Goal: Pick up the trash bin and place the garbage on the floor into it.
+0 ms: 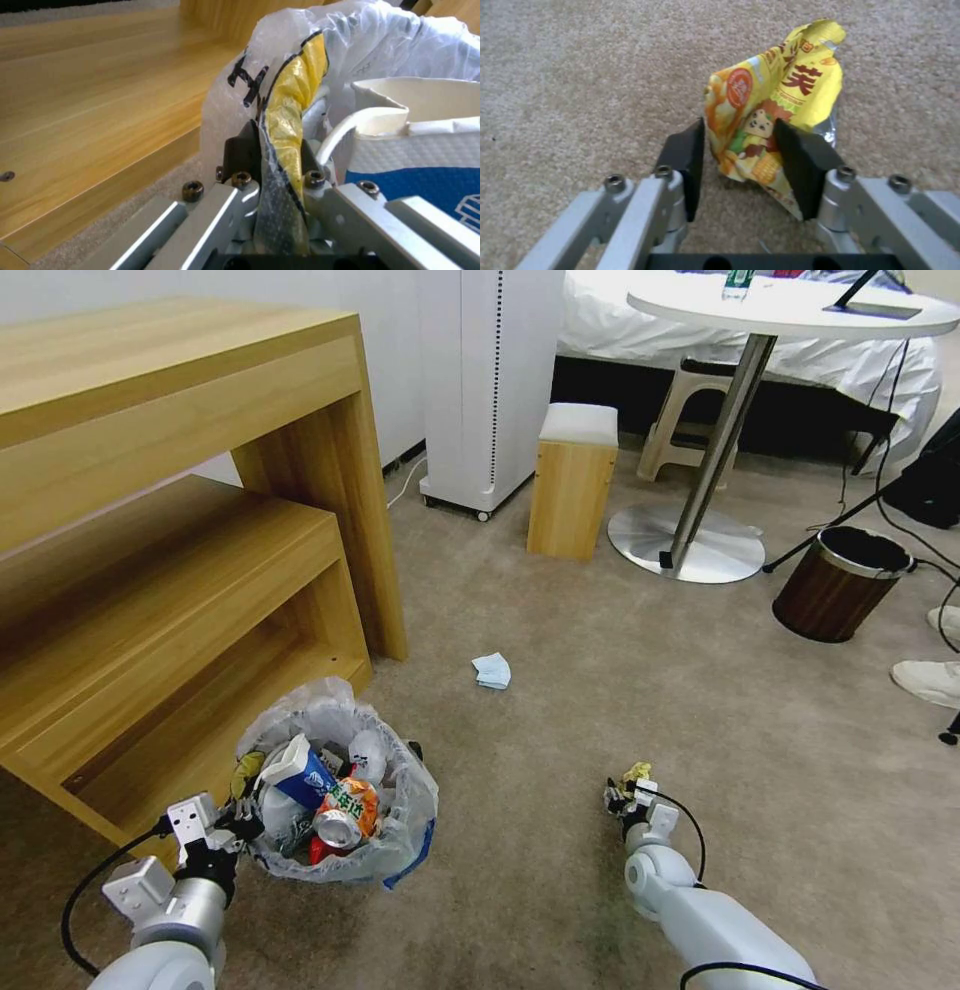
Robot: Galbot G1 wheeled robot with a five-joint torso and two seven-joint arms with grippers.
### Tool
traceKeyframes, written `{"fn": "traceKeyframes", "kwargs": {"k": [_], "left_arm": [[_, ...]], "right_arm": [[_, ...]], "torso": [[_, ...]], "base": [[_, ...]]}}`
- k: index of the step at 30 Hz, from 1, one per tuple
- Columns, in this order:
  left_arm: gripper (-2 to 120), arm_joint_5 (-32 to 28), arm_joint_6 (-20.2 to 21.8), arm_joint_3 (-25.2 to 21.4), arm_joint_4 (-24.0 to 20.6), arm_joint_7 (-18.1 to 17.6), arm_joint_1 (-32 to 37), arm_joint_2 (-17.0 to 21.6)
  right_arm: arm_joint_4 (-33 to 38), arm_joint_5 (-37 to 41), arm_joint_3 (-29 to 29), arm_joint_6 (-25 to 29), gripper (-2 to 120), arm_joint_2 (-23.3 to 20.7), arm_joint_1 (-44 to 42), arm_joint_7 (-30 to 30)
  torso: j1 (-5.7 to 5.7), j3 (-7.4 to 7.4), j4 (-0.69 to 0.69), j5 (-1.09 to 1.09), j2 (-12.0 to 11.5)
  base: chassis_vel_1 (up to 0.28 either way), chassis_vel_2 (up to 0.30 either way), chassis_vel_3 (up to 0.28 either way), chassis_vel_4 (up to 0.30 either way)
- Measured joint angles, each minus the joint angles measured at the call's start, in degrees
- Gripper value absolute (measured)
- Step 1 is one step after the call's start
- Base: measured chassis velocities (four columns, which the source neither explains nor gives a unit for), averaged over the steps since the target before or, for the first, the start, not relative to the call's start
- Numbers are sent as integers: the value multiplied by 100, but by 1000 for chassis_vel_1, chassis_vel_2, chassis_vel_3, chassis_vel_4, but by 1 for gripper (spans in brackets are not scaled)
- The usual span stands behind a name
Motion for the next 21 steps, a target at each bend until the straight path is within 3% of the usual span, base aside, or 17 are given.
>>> {"fn": "traceKeyframes", "kwargs": {"k": [10,16,21], "left_arm": [[3,4,-18,17,90,0,-49,17],[3,-2,-20,8,91,0,-51,41],[3,-2,-20,-1,91,0,-48,44]], "right_arm": [[129,-85,25,160,0,-141,-127,-147],[171,-115,33,282,0,-169,-190,-279],[683,134,33,1010,0,-557,-298,-1366]], "torso": [[0,0,0,0,0],[0,0,0,1,0],[0,0,-1,1,0]], "base": [[0,0,0,0],[0,0,0,0],[0,0,0,0]]}}
